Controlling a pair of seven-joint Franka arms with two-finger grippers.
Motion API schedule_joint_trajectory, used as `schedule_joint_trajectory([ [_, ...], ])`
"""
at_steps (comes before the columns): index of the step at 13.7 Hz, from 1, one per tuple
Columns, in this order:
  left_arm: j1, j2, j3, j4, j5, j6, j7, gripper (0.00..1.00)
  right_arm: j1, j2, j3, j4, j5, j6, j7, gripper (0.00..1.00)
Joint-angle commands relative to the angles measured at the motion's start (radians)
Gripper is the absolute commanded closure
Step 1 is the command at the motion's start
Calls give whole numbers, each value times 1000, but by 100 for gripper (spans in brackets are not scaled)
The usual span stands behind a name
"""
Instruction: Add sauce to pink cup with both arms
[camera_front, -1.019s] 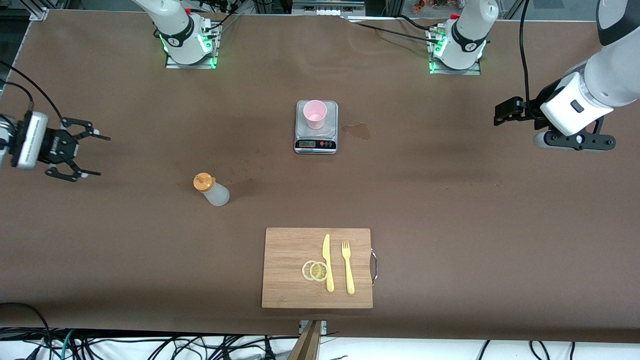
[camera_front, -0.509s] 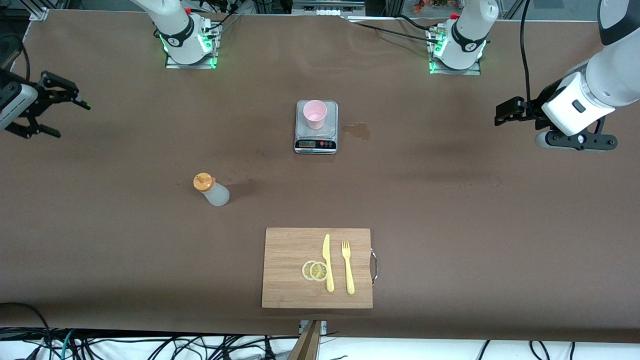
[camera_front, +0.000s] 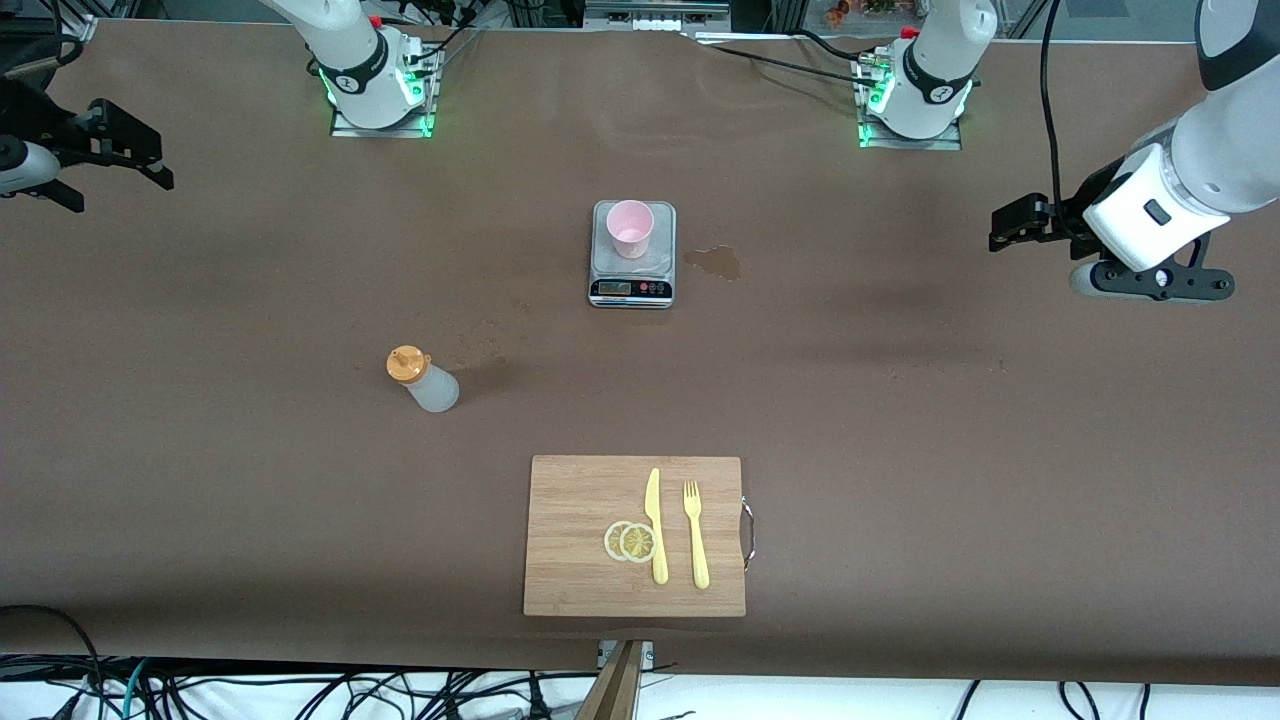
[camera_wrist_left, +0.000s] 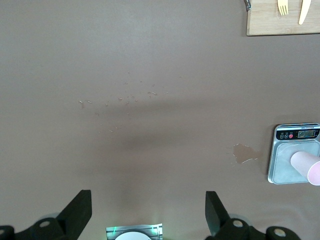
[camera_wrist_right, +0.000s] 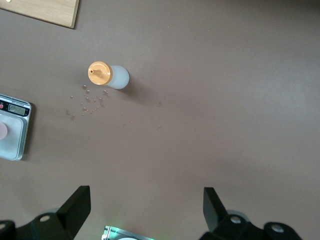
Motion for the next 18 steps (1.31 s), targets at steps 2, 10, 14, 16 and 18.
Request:
schedule_joint_trajectory([
  [2, 1, 1, 1, 17, -13, 0, 16, 0, -5, 17, -8, 59, -22, -24, 13, 0],
  [10, 1, 1, 1, 24, -11, 0, 18, 0, 1, 33, 2, 76, -68, -29, 29, 0],
  [14, 1, 4, 1, 35, -11, 0, 18, 0, 3, 23, 17, 74, -68, -21, 27, 0],
  [16, 1, 3, 1, 35, -11, 0, 18, 0, 1, 25, 44, 76, -69, -15, 41, 0],
  [18, 1, 0, 1, 35, -11, -11, 20, 0, 0, 25, 37, 78, -60, -9, 45, 0],
])
